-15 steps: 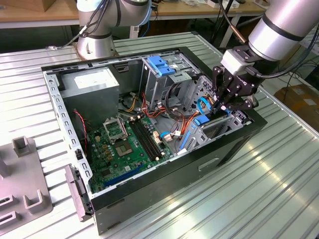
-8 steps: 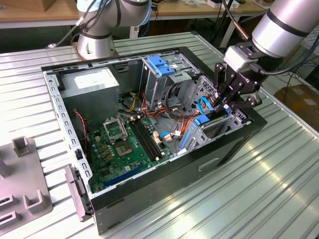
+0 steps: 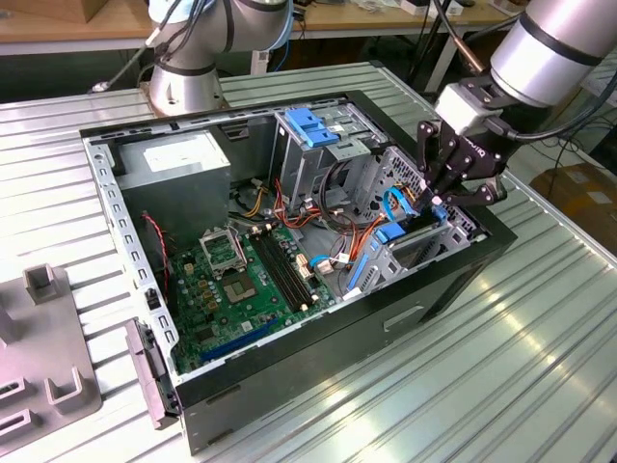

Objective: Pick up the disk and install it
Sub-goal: 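Insert the second disk wire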

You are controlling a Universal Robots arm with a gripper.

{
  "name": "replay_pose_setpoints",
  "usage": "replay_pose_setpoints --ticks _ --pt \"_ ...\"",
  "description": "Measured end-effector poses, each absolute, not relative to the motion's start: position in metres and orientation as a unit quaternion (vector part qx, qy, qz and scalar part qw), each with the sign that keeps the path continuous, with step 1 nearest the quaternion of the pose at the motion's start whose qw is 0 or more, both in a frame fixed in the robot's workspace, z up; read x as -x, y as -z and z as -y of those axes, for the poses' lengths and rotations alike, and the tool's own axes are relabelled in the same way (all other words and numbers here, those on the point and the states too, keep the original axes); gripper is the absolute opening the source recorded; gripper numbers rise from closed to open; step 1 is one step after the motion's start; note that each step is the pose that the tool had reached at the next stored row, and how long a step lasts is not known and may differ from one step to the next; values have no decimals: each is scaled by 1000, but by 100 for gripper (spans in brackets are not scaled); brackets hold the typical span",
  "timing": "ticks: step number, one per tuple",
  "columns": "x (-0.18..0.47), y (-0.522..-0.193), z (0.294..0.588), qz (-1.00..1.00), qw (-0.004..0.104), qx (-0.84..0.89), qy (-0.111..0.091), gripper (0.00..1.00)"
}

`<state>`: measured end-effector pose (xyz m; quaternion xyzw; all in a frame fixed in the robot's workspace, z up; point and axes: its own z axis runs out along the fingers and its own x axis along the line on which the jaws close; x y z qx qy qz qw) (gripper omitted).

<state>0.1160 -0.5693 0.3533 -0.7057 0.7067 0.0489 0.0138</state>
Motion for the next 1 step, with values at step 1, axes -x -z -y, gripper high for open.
replay_pose_setpoints --ticks 1 --pt "-116 -353 569 -707 14 706 -49 10"
